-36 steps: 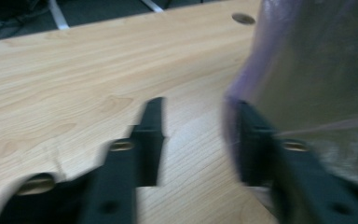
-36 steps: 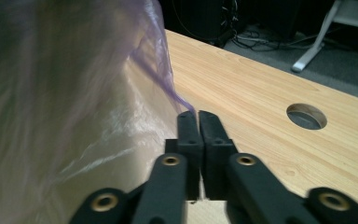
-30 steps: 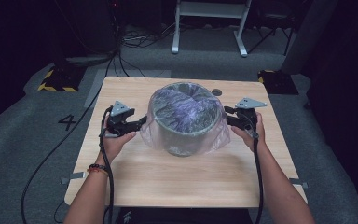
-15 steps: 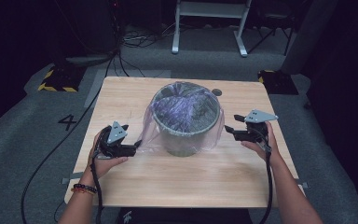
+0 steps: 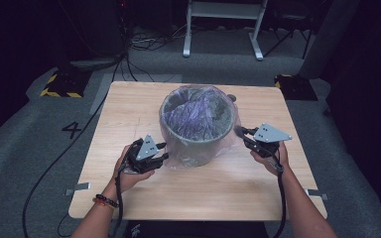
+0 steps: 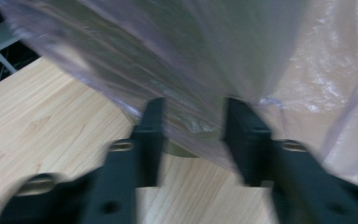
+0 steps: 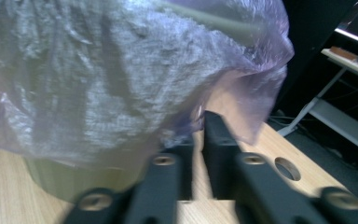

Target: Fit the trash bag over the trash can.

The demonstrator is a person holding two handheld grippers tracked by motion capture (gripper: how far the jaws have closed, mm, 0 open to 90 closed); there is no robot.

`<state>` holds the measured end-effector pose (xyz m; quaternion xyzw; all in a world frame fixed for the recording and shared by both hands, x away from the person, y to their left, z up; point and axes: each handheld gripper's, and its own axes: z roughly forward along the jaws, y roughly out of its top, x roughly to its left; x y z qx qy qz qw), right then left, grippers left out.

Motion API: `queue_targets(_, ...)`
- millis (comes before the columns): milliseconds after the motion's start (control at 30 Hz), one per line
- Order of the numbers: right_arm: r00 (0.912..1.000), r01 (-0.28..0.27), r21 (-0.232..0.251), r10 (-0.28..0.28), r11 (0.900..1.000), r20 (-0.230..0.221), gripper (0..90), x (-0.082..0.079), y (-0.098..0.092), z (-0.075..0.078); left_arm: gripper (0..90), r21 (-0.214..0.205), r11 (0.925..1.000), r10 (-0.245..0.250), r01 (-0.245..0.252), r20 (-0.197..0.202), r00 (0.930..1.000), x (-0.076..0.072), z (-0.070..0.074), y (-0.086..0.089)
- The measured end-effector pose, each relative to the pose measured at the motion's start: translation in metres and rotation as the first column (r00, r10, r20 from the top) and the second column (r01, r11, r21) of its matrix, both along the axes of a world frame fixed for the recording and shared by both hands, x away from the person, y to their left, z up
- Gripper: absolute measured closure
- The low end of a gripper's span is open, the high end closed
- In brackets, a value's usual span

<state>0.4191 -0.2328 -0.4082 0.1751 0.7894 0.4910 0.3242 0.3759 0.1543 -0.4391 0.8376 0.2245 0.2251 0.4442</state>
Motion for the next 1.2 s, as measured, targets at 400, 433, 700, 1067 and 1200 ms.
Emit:
queue_targets(400, 0.9953, -0.006, -0.077, -0.002, 0.997, -0.097, 90.0, 0.002, 0.003, -0.034, 90.0, 0.108, 0.9936, -0.02, 0.032, -0.115, 0.9932, 0.013, -0.032, -0.004)
queue_targets(433, 0.9943, -0.004, -0.092, -0.006, 0.9957, -0.107, 90.0, 0.003, 0.003, -0.04, 90.0, 0.106, 0.994, -0.014, 0.027, -0.121, 0.9926, 0.014, -0.033, -0.003)
queue_targets(700, 0.981, 0.014, -0.151, -0.042, 0.9885, -0.189, 90.0, 0.017, 0.005, -0.07, 90.0, 0.126, 0.9917, 0.045, -0.023, -0.171, 0.9843, 0.026, -0.046, 0.006)
queue_targets(1067, 0.9612, 0.06, -0.207, -0.112, 0.9765, -0.252, 90.0, 0.04, 0.011, -0.094, 90.0, 0.127, 0.9888, 0.102, -0.077, -0.197, 0.975, 0.036, -0.056, 0.012)
queue_targets(1200, 0.959, 0.066, -0.195, -0.116, 0.9786, -0.258, 90.0, 0.04, 0.012, -0.094, 85.2, 0.117, 0.9889, 0.113, -0.091, -0.191, 0.9751, 0.035, -0.054, 0.015)
